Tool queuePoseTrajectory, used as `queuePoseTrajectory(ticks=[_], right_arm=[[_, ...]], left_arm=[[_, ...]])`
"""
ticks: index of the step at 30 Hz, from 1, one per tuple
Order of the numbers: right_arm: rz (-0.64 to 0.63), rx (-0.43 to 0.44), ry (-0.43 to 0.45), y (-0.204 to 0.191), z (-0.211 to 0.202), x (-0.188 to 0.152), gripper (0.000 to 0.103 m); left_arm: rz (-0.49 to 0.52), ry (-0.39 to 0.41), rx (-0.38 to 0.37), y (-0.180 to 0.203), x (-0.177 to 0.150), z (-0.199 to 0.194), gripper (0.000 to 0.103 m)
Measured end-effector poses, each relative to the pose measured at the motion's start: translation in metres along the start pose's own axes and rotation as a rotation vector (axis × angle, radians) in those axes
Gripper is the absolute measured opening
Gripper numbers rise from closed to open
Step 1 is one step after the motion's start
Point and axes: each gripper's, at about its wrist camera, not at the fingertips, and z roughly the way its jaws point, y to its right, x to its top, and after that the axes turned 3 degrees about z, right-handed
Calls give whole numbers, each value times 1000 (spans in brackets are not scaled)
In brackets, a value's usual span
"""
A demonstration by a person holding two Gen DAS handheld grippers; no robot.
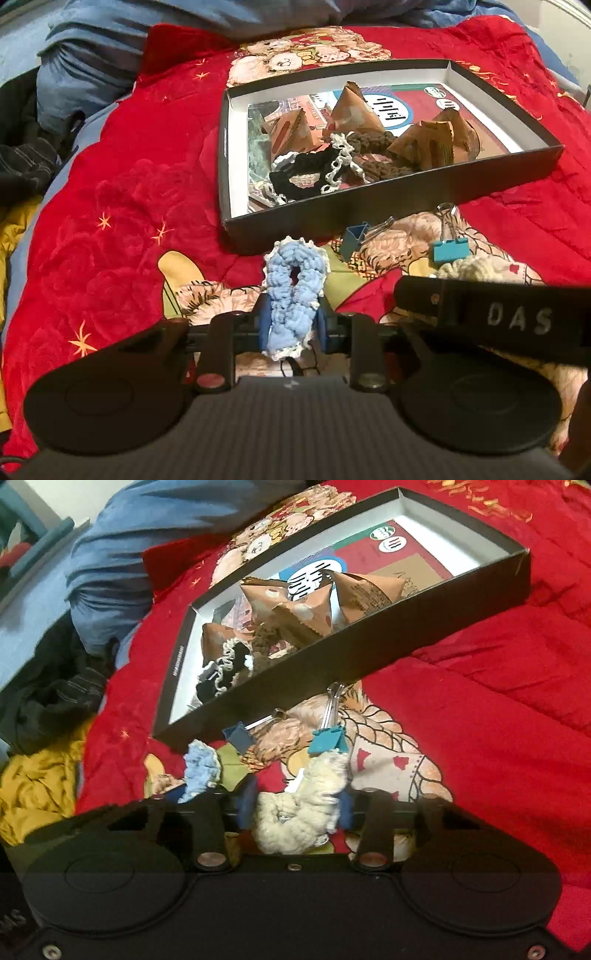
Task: Organize objects
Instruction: 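Grasp the blue fuzzy hair tie with the left tool while the right tool grasps the white one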
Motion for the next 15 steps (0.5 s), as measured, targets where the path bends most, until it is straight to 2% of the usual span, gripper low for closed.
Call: queuePoseTrajectory(ticks=[2, 3, 7, 8, 10, 15], right_arm=[[16, 8, 2, 1, 1, -2, 23], [32, 17, -3, 3, 2, -1, 20], [40, 25, -5, 3, 4, 1, 20], [39, 27, -5, 3, 3, 1, 20], [50, 37, -10, 4, 2, 1, 20], [114, 66, -29, 12, -2, 6, 20]], left_arm=[[11, 3, 6, 4, 1, 0, 28], [14, 2, 18, 6, 1, 1, 29], [47, 7, 49, 17, 4, 2, 31], [51, 8, 51, 19, 5, 2, 25], [43, -6, 53, 20, 6, 2, 19], [-14, -47, 58, 23, 10, -3, 17]])
